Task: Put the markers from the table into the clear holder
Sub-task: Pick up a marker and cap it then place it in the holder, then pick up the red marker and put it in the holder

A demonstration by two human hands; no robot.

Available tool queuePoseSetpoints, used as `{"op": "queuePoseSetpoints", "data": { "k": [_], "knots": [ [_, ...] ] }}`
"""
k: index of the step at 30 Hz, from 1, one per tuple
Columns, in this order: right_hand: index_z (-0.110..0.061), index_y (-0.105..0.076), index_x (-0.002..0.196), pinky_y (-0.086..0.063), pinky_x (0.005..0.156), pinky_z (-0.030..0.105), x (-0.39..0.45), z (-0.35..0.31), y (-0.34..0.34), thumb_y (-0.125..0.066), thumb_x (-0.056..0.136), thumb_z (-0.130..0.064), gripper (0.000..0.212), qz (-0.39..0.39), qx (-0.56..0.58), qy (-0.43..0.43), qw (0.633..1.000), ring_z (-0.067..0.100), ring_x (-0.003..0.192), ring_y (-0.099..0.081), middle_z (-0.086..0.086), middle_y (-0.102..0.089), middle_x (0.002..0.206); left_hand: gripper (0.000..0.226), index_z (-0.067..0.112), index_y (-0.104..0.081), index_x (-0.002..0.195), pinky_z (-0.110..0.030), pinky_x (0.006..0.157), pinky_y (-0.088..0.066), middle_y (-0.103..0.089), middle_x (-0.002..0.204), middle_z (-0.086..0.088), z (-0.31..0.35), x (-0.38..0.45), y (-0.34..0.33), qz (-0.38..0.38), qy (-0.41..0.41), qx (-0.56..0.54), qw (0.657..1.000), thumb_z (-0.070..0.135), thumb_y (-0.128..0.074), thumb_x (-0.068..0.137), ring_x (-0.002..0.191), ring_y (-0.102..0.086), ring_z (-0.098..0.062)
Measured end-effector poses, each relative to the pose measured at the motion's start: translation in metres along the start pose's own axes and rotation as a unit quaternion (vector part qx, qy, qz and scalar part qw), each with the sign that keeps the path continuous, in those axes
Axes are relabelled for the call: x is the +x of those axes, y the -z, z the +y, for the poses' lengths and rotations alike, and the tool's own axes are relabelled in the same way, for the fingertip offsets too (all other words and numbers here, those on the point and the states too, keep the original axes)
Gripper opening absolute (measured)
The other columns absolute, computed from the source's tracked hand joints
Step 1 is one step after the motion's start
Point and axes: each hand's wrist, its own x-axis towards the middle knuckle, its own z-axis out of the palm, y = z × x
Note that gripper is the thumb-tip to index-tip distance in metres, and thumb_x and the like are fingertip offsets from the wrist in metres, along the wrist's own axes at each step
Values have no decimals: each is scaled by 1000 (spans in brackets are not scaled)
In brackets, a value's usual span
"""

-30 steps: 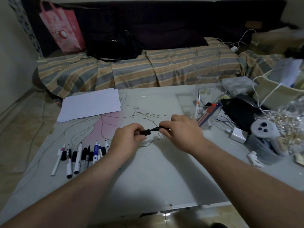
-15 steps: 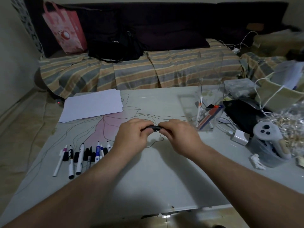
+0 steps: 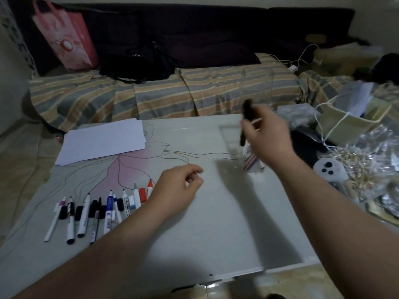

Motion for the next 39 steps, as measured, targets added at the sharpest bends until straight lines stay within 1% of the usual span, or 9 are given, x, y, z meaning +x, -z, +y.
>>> {"op": "queuePoseSetpoints", "data": {
  "k": [2,5,12,15,24,28,31,35,39],
  "knots": [
    [-29,-45,137,-55,71,36,7,15,11,-60,100,-27,41,96,19,-48,994,13,82,-67,2,-70,114,23,28,-73,114,-3,80,-38,-73,96,15,1,-2,-9,-46,-45,43,997,26,-65,92,85,-59,4],
    [-37,-32,140,-60,72,44,8,35,10,-59,100,-21,51,137,33,-74,987,23,84,-70,3,-67,112,23,30,-72,114,-17,88,-44,-71,98,17,0,-2,-20,-81,-79,74,991,28,-62,93,96,-61,-3],
    [-30,-50,128,-49,81,48,-1,62,-22,-55,101,-17,30,-18,-102,-17,994,34,102,-54,10,-68,106,22,35,-71,110,-28,95,-47,-71,102,17,-11,-1,-33,-137,-86,120,980,37,-58,92,103,-58,-6],
    [-35,-49,137,-36,81,44,-4,60,-24,-46,92,1,58,-72,-187,-28,979,28,104,-36,4,-66,116,21,34,-72,108,-28,93,-46,-72,102,15,-13,-2,-32,-142,-93,129,977,36,-59,92,102,-58,-8],
    [-41,-24,158,-41,98,51,-6,40,-18,-45,89,0,84,-75,-168,-105,977,37,129,-32,10,-52,137,20,33,-74,107,-24,90,-47,-71,103,16,-22,-5,-3,-152,-34,124,980,32,-61,92,98,-57,-1],
    [-26,-50,146,-42,96,44,-18,22,-32,-54,89,-6,61,22,-151,12,988,33,114,-49,8,-56,122,21,39,-73,106,-28,85,-51,-70,104,14,-41,-2,29,-105,71,157,979,32,-59,92,96,-63,-11],
    [-25,-64,131,-49,96,41,-39,-5,-73,-52,90,-10,45,-131,-98,50,985,26,108,-59,4,-62,118,33,40,-72,105,-32,87,-55,-71,112,8,-68,-3,56,-62,158,194,966,17,-53,91,98,-66,-19],
    [-26,-62,132,-50,97,42,-87,-34,-133,-47,92,-28,43,-359,-133,151,911,31,119,-55,5,-57,128,35,35,-72,114,-33,88,-55,-70,120,4,-94,-11,76,-43,198,217,955,12,-57,93,102,-65,-19],
    [-34,-46,141,-51,90,46,-114,-56,-169,-49,95,-33,46,-435,-167,182,866,32,120,-49,5,-50,131,28,34,-74,110,-38,92,-55,-70,120,2,-103,-16,82,-25,205,220,953,19,-57,94,105,-64,-22]
  ]
}}
